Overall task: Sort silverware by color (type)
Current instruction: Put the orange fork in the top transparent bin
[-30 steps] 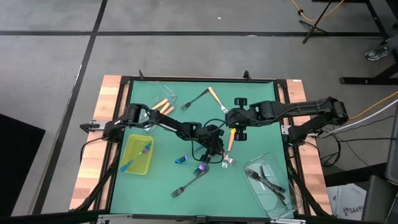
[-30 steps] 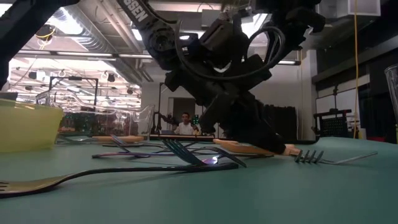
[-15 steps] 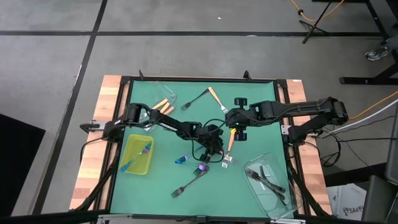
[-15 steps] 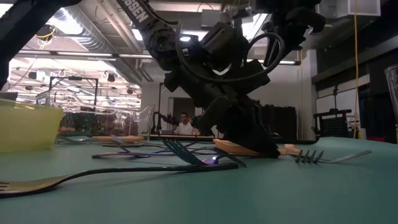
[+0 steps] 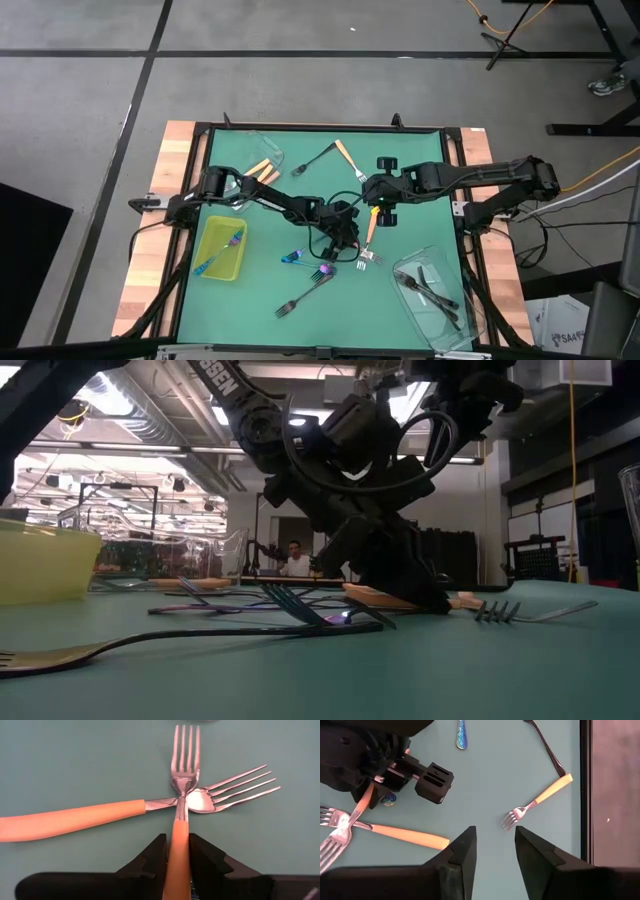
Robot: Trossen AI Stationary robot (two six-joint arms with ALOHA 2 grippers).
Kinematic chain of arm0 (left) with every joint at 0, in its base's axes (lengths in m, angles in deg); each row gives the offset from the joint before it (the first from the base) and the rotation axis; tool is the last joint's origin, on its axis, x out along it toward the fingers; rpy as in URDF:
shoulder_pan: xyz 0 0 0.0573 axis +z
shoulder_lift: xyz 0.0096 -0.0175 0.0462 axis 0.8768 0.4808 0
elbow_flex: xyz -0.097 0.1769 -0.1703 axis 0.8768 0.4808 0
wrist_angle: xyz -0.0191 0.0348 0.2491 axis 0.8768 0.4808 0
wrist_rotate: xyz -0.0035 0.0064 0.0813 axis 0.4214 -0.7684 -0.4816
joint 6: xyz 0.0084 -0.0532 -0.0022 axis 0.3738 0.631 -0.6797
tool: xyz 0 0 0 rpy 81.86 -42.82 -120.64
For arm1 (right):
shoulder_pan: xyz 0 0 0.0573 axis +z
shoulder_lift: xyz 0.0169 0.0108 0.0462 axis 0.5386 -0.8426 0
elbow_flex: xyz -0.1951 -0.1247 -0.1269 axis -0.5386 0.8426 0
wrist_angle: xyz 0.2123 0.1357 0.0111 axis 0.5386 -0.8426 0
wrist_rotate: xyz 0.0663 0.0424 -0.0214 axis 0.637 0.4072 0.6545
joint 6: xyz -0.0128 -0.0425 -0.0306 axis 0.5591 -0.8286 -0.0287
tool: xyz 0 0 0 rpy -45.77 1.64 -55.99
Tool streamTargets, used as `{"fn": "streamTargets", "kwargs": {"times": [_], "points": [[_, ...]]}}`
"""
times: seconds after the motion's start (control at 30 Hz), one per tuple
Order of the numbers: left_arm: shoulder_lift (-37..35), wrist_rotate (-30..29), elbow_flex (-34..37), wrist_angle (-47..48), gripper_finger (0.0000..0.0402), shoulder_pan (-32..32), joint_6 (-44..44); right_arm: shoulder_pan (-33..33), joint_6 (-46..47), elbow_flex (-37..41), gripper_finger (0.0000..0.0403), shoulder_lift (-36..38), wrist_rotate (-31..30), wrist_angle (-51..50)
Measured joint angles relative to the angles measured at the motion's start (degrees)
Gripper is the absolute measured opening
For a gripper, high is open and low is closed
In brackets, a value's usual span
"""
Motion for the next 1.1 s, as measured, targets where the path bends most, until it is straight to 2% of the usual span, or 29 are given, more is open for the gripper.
{"fn": "streamTargets", "kwargs": {"times": [0.2, 0.6, 0.7, 1.1], "points": [[0.0, -0.4, 0.0, -0.3, 0.0045, 0.0, 0.0, 0.0, 0.0, 0.0, 0.0124, 0.0, 0.0, 0.0], [-0.3, -0.4, 0.1, 0.0, 0.0048, 0.0, 0.1, 0.0, 0.2, 0.0, 0.0124, 0.0, 0.0, -0.8], [-1.3, -0.8, 0.2, 1.1, 0.0048, 0.0, 2.4, 0.0, 1.4, 0.0, 0.0124, 0.3, 0.0, -1.6], [-8.1, -5.8, 0.1, 3.9, 0.0049, 0.4, 7.3, 0.0, 1.7, 0.0, 0.0124, 7.9, -1.1, -5.6]]}}
